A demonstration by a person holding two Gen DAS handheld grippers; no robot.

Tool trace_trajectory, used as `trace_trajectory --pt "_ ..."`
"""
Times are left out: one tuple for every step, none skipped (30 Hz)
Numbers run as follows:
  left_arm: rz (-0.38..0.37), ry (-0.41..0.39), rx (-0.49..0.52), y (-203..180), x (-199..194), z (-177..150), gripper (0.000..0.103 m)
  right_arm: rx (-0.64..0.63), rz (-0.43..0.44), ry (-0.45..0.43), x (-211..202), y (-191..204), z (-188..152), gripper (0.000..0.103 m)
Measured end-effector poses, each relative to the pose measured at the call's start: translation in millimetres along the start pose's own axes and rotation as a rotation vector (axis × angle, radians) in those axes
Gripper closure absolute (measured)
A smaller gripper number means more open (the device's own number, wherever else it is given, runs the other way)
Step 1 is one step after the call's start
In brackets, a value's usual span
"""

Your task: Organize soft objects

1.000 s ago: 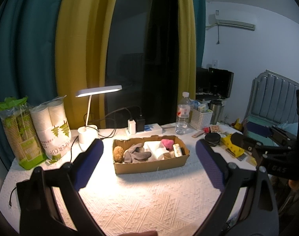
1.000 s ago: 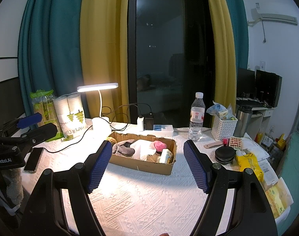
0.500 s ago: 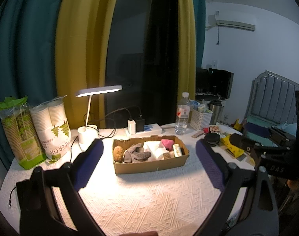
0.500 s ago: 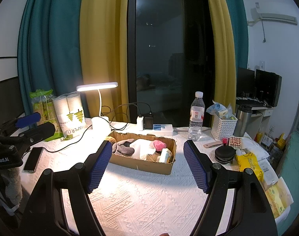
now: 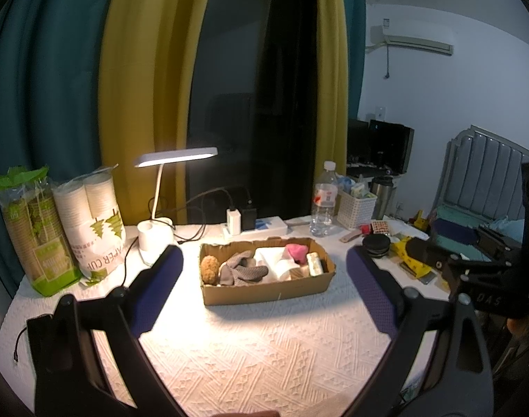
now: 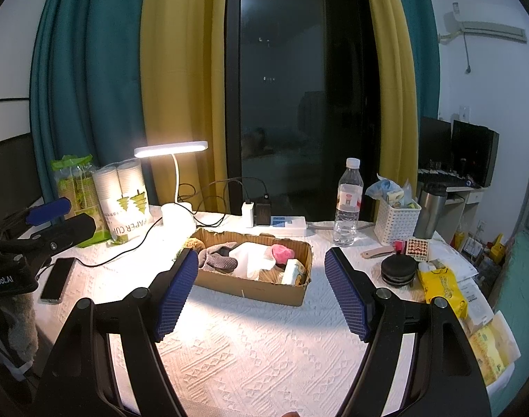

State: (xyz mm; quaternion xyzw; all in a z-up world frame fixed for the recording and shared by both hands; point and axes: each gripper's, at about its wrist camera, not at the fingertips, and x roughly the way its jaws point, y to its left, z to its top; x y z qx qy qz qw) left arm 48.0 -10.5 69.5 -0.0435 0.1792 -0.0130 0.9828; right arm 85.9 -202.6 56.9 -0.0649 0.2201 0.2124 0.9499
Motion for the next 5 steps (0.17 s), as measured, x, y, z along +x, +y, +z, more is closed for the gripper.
trace_trajectory --pt "-0.001 -0.001 0.000 -0.5 -0.4 -0.5 0.007 0.000 0.000 0.000 -0.8 0.0 -1.3 0.025" --pt "-0.003 -0.002 -0.001 -1.0 -0.4 -1.1 0.007 0.000 0.000 0.001 -0.7 -0.4 -1.7 0.025" --pt "-0.004 -0.001 -0.001 -1.3 -0.1 -1.8 0.007 0.000 0.000 0.001 -0.9 -0.4 -1.9 0.025" --pt "-0.005 0.000 -0.001 -2.0 0.0 -2.4 0.007 0.000 0.000 0.001 -0.8 -0.4 -1.8 0.025" --pt "-0.006 0.004 -0.002 -2.4 0.6 -3.1 0.007 0.000 0.001 0.001 -1.2 -0.5 -2.4 0.025"
